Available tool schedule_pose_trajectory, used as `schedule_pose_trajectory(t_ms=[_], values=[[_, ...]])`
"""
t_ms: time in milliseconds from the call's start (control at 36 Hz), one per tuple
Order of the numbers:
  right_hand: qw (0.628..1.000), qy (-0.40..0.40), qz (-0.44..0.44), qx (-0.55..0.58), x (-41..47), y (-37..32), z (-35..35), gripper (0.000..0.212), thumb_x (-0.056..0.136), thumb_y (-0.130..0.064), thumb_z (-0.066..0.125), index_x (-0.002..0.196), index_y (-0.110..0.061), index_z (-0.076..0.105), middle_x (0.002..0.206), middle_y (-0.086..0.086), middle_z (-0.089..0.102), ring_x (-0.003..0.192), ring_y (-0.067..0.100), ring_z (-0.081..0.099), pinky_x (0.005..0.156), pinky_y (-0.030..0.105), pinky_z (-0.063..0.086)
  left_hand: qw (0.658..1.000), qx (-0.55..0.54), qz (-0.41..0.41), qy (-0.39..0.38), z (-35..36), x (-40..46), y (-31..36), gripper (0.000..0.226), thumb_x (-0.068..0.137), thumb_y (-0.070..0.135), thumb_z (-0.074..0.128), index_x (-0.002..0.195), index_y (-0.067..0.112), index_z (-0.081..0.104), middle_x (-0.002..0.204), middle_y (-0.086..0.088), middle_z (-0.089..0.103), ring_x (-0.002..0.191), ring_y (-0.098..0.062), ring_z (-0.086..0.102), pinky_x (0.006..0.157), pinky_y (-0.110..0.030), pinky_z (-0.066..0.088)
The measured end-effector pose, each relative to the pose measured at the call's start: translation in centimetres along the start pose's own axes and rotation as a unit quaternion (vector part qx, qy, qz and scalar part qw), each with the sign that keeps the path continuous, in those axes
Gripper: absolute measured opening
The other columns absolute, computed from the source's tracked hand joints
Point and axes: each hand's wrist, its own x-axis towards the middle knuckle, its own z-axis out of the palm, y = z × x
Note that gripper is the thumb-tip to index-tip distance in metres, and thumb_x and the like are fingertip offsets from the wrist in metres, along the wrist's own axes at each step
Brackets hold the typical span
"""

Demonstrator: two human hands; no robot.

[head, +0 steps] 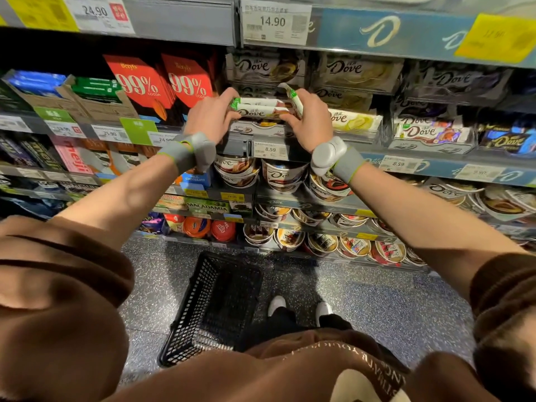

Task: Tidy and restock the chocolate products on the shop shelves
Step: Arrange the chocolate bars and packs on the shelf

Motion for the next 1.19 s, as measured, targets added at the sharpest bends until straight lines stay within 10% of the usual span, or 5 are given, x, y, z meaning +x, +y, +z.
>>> schedule_pose_trajectory(t_ms=[278,528,694,1194], values=[[0.996,-0.08,-0.026,-0.01,0.7,0.8,-1.5,0.03,0.087,-0.035,0.065,0.097,-0.008,0.057,0.097,0.014,0.065,0.084,0.024,0.055,0.066,0.027,0.033,0.998,-0.04,0.022,-0.051,0.0,0.5,-1.0,0.039,0.095,0.033,0.053,0.126,0.011,0.043,0.094,-0.019,0.066,0.084,-0.04,0.061,0.065,-0.045,0.046],[0.978,-0.18,-0.019,-0.107,2.1,0.5,-2.7,0.032,0.082,-0.033,0.068,0.108,-0.014,0.061,0.103,0.012,0.067,0.093,0.031,0.064,0.081,0.042,0.054,0.995,-0.024,0.022,-0.089,0.1,1.2,-0.8,0.037,0.098,0.03,0.048,0.124,0.005,0.038,0.087,-0.027,0.062,0.078,-0.043,0.059,0.059,-0.039,0.036],[0.982,-0.177,-0.02,-0.069,2.1,0.9,-2.5,0.03,0.09,-0.027,0.062,0.113,-0.009,0.058,0.109,0.013,0.065,0.096,0.028,0.062,0.072,0.027,0.042,0.997,-0.021,0.02,-0.075,0.5,1.2,-0.9,0.038,0.099,0.029,0.045,0.126,0.004,0.036,0.086,-0.024,0.063,0.078,-0.042,0.06,0.059,-0.038,0.036],[0.979,-0.136,-0.055,-0.139,1.5,1.5,-1.2,0.036,0.095,-0.032,0.053,0.123,-0.012,0.044,0.107,0.023,0.061,0.097,0.042,0.058,0.072,0.043,0.046,0.995,0.057,0.023,-0.084,0.3,1.2,-0.5,0.034,0.101,0.034,0.035,0.126,0.012,0.033,0.089,-0.027,0.062,0.077,-0.041,0.06,0.058,-0.038,0.037]])
